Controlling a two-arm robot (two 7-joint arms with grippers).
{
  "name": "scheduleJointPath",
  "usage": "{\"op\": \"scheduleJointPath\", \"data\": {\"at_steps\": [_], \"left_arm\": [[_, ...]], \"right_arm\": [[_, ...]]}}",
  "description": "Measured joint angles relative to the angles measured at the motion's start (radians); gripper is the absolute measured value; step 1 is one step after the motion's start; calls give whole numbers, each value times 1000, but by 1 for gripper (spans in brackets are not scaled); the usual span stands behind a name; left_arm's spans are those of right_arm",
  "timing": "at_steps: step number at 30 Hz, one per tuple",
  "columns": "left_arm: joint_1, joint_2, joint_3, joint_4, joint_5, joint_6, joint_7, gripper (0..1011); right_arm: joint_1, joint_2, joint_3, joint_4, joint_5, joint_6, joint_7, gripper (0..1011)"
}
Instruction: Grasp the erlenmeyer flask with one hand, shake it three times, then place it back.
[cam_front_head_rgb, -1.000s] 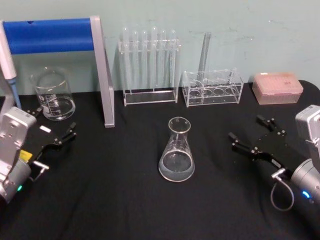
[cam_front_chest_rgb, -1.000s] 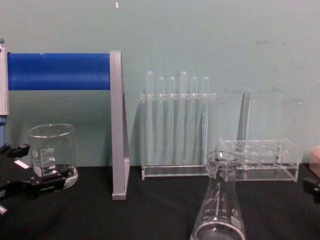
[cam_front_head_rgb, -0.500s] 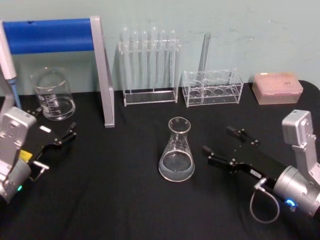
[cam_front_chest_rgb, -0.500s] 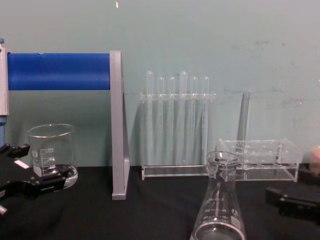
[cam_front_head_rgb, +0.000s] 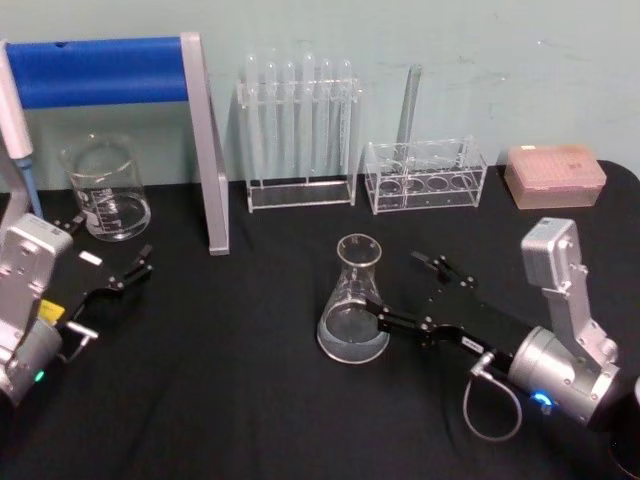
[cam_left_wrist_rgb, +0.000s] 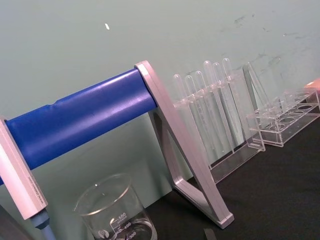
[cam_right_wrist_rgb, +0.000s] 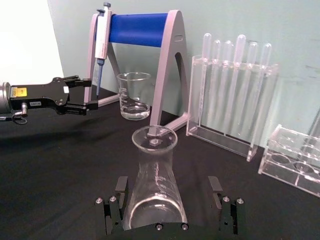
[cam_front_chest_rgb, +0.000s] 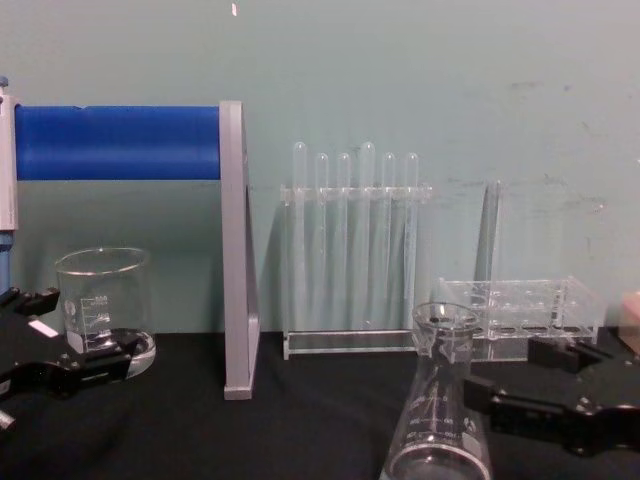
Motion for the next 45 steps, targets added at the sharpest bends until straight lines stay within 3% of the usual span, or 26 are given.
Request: {"op": "scheduleJointPath", "data": {"at_steps": [24, 33, 45], "left_arm": [[0, 0, 0, 0, 0, 0, 0, 1001], [0, 0, 0, 0, 0, 0, 0, 1001], [0, 0, 0, 0, 0, 0, 0, 1001]], "right_arm": [[104, -130, -21, 116, -88, -2, 31, 1000], [114, -154, -17, 138, -108, -2, 25, 1000], [113, -154, -16, 138, -110, -4, 24, 1000]]}}
